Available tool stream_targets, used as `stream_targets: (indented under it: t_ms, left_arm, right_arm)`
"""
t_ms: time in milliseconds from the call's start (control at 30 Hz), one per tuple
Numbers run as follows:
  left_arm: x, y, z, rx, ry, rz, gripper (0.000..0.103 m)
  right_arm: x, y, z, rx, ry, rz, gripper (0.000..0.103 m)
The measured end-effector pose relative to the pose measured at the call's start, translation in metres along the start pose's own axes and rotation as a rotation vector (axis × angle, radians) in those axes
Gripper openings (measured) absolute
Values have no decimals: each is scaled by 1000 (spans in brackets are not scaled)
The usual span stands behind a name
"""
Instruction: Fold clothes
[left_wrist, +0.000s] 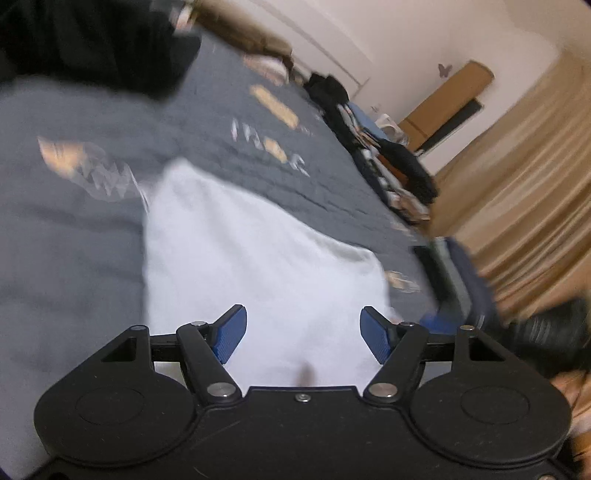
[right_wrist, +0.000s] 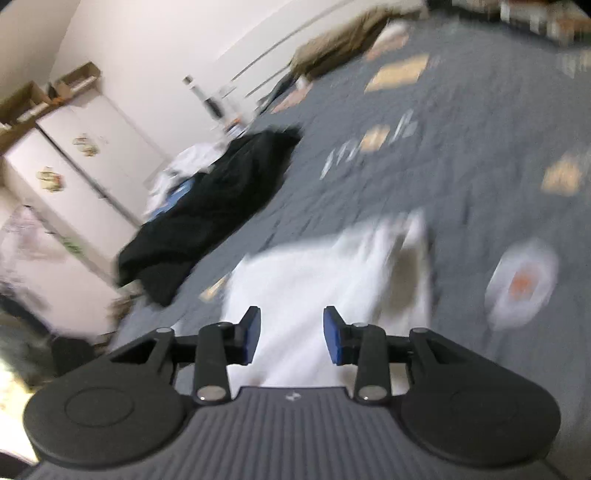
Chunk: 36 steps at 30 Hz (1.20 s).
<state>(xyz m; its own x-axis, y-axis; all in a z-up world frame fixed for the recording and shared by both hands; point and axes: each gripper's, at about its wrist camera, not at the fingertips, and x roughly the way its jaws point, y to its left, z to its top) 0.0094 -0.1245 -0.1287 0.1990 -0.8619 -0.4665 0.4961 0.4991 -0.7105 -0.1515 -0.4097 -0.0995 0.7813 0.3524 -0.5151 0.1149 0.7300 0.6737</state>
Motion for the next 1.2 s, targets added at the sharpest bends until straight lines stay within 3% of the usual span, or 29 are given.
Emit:
stream_targets:
  t_ms: [67,167,300,433,467,533,667,800,933,1067,1200]
  left_arm:
    - [7,4,-5,-70,39,-86,71]
    - [22,4,-15,-89,111,-136,75]
    - [32,17,-16,-88,96,-51,74]
    - [16,38,-3,-116,-79,93,73]
    - [11,43,0,-155,-106,98,73]
    - [6,53,2,-254,-118,65,73]
    - [-7,26,-6,-222,-97,-39,78]
    - [-21,1,-36,-223,-77,-165,85]
    - [-16,-3,-74,-348,-94,-233,85]
    - [-4,1,-95,-373,-65,-188,85]
    - [-8,20,-100,-412,-87,-70,85]
  right_arm:
    - [8,-7,-22,51,65,28,36]
    - [13,-17,-46,68,112,-27,36]
    - [-1,-30,-54,84,79,-42,31]
    - [-18,-37,-57,93,43,-51,31]
    - [-22,-38,-57,95,34,-53,31]
    - [-30,-42,-58,99,16,-58,31]
    - [-44,-40,-60,101,-23,-31,35]
    - [-45,-26,-67,124,-67,30,35]
    - [-41,-16,-82,179,-109,67,35]
    - [-31,-9,-99,230,-99,93,35]
    - [-14,-14,-111,250,-98,0,34]
